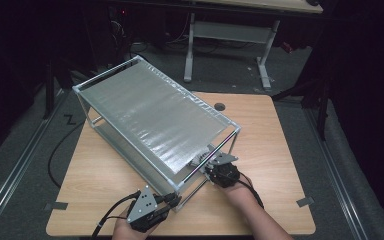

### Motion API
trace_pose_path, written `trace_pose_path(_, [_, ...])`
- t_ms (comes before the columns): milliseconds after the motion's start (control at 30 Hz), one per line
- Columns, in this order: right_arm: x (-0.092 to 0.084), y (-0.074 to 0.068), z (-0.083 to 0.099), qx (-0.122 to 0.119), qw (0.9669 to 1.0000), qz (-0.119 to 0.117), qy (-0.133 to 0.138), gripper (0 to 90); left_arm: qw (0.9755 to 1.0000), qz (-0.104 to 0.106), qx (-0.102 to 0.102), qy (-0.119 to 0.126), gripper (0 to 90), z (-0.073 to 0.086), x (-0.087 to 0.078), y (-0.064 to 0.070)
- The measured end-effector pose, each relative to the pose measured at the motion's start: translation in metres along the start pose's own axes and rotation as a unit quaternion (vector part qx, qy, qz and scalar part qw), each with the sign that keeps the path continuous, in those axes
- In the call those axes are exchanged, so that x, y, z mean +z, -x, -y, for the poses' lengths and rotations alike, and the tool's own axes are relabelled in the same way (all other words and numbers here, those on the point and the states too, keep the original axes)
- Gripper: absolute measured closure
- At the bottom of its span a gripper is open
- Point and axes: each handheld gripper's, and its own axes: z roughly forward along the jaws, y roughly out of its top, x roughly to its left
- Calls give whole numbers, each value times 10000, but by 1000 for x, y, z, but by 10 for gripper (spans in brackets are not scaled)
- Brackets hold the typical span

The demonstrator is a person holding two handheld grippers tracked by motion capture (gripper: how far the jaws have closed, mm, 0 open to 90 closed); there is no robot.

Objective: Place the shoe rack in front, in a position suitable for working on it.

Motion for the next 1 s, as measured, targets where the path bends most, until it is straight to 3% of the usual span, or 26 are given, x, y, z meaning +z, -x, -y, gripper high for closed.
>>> trace_pose_path(133, [2, 0, -1, 109, 9999, -89, 36, 763, 9999, -151, -11, -5, 811, 1, -3, -2])
trace_pose_path(200, [1, 1, -1, 67, 9999, 19, 86, 763, 9998, -209, -22, -20, 811, 1, -4, -3])
trace_pose_path(300, [-1, 0, 0, 58, 10000, -18, -6, 762, 9996, -275, -33, -29, 810, 1, -5, -4])
trace_pose_path(433, [-4, 0, 4, -36, 9999, 116, -43, 761, 9995, -302, -2, -27, 811, 1, -4, -4])
trace_pose_path(633, [-10, 7, 12, 135, 9994, 313, -6, 759, 9994, -346, -60, 8, 811, 0, 1, -8])
trace_pose_path(800, [-35, 10, 18, 329, 9983, 247, 412, 757, 9990, -448, 3, -36, 811, -4, 10, -9])
trace_pose_path(933, [-54, 1, 24, 271, 9970, 84, 721, 750, 9987, -461, 8, -206, 811, -11, 16, -9])
trace_pose_path(1000, [-58, -5, 27, 182, 9971, -27, 739, 748, 9985, -489, 106, -212, 810, -12, 18, -9])
